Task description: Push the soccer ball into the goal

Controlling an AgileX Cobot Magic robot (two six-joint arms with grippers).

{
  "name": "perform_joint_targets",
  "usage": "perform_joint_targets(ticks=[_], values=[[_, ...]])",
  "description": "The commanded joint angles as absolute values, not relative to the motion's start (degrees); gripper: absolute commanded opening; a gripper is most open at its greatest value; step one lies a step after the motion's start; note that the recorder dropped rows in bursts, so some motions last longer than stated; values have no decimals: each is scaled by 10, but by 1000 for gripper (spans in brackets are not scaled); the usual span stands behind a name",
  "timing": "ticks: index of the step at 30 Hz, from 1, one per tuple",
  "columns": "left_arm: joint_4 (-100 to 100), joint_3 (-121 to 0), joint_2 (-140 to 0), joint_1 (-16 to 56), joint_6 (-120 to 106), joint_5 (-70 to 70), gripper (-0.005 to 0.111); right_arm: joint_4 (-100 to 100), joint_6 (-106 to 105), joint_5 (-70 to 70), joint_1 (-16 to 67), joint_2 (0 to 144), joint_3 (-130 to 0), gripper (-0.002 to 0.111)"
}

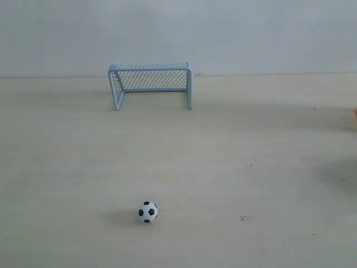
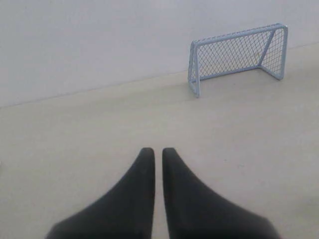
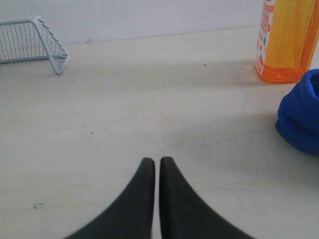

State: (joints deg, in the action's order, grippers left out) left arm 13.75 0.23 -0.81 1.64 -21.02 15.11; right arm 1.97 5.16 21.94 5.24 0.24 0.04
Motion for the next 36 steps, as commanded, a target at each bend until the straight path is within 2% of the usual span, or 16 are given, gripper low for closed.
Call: perform_joint_targets(ticks=[1, 12, 25, 36], values=[[140, 0, -10, 18, -206, 146, 6, 18, 52, 217, 52, 0, 0, 0], [140, 0, -10, 18, -206, 146, 6, 32, 69, 222, 52, 0, -11, 0], [140, 0, -10, 18, -206, 146, 6, 96, 69, 299, 52, 0, -260, 0], [140, 0, -10, 18, -206, 146, 6, 133, 80, 151, 52, 0, -315, 0]])
